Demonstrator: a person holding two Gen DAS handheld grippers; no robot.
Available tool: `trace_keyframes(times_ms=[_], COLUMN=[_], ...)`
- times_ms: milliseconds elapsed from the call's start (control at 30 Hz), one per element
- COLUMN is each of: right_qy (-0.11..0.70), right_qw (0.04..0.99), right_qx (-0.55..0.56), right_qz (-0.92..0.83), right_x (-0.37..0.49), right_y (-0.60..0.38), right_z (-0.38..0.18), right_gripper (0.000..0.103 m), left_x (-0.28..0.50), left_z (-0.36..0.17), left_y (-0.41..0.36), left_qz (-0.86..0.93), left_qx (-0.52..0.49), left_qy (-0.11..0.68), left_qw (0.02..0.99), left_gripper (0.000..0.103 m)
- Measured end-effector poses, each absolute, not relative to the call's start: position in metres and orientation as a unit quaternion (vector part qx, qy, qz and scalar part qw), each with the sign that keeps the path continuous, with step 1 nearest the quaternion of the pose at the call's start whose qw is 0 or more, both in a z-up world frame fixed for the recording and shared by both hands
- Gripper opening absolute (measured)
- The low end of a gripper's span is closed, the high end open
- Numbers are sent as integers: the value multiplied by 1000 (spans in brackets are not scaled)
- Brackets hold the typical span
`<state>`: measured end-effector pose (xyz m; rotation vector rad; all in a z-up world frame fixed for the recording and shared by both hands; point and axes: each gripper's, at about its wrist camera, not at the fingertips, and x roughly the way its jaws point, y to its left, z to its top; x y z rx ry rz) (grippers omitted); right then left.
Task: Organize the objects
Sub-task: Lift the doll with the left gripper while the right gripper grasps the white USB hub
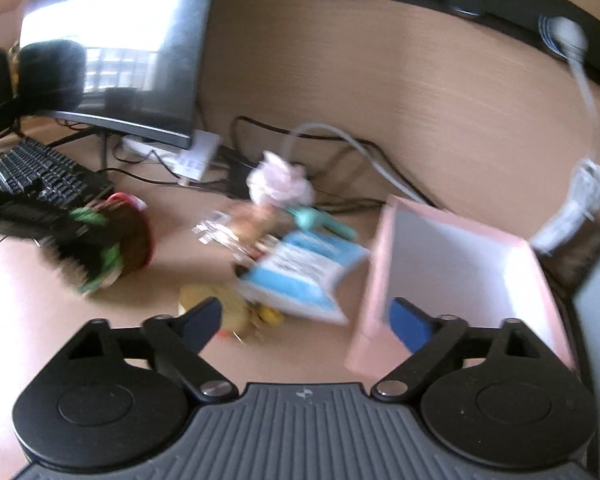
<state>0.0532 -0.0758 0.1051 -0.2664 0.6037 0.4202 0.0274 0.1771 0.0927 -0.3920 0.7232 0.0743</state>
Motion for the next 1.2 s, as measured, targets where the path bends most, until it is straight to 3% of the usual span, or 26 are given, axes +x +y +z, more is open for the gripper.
trace_keyframes(times_ms=[100,167,233,400,633,1100,1133,1167,1200], right_qy=[276,266,262,243,238,244,247,252,258], right_qw=[924,923,920,929,936,954,953,951,948], right_qx=[-133,-142,-150,-171,-178,-101,-97,-98,-101], right_qz=[227,238,248,220,189,144,145,150,155], right_x=[67,78,90,127,179,226,228,229,229], right_y=[-35,-3,30,105,169,198,198,199,197], right_z=[106,103,95,70,40,25,25,24,23], right_gripper=[75,59,52,52,60,62,61,50,49], left_x=[6,-7,-17,-37,-60,-54,-54,-54,-54], left_z=[98,96,94,90,85,79,79,79,79], left_y=[206,225,244,279,320,351,352,353,354], left_qz=[52,54,56,59,41,3,3,3,1], left_qx=[-210,-235,-256,-282,-306,-316,-315,-315,-315], left_qy=[333,320,312,296,283,275,275,276,277], left_qw=[918,916,913,911,908,908,908,908,908], left_gripper=[45,45,45,45,45,45,45,45,45])
